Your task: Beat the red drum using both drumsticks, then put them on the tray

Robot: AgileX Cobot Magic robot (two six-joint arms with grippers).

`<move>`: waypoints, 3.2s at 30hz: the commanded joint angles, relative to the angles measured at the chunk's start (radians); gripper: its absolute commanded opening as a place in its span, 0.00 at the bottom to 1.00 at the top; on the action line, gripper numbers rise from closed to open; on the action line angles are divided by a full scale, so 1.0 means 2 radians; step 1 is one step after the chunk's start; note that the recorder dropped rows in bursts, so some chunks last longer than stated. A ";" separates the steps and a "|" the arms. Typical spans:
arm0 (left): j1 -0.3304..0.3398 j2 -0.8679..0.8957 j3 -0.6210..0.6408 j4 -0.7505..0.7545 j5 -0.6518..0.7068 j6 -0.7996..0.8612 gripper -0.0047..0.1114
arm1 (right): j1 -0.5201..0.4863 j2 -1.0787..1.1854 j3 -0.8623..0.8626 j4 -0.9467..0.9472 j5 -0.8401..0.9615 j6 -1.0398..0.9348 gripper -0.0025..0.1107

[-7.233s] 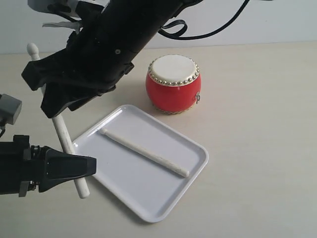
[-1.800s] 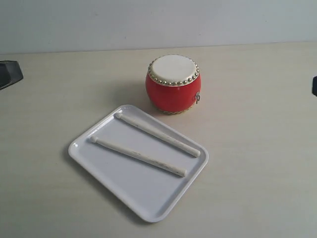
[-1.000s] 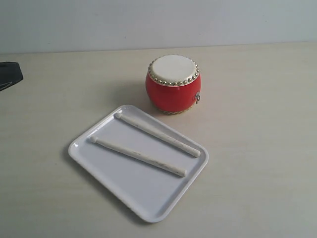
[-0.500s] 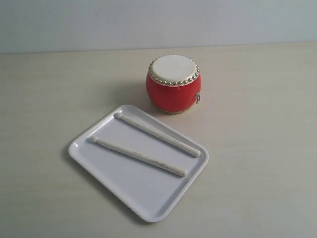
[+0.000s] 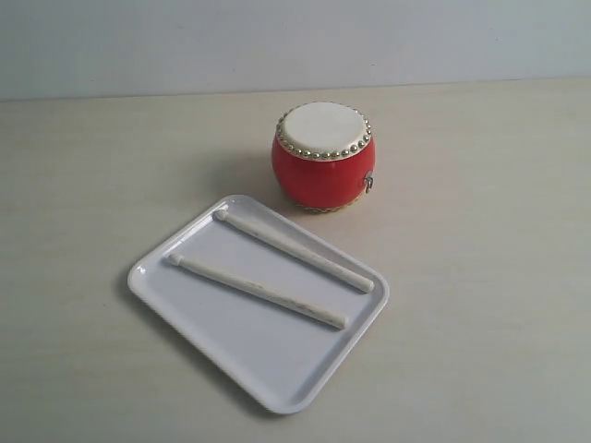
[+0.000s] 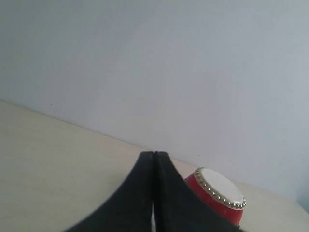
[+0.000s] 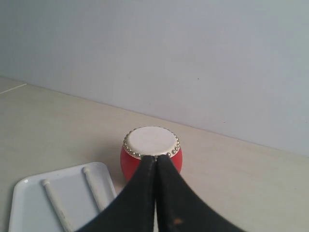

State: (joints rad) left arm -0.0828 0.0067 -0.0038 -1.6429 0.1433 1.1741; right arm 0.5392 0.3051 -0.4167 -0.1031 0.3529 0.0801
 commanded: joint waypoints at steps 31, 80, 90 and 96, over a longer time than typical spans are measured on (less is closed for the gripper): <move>0.001 -0.003 0.002 0.801 0.002 -0.619 0.04 | -0.002 -0.001 0.002 -0.003 -0.004 0.001 0.02; 0.001 -0.003 0.002 0.801 0.003 -0.618 0.04 | -0.227 -0.153 0.208 0.076 -0.070 0.002 0.02; 0.001 -0.003 0.002 0.801 0.003 -0.618 0.04 | -0.227 -0.153 0.208 0.076 -0.070 0.002 0.02; 0.001 -0.003 0.002 0.801 0.003 -0.618 0.04 | -0.227 -0.153 0.208 0.076 -0.071 0.001 0.02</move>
State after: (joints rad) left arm -0.0811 0.0067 -0.0003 -0.0423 0.1577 -0.0556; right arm 0.0843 0.0059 -0.0052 0.0500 0.2136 0.0825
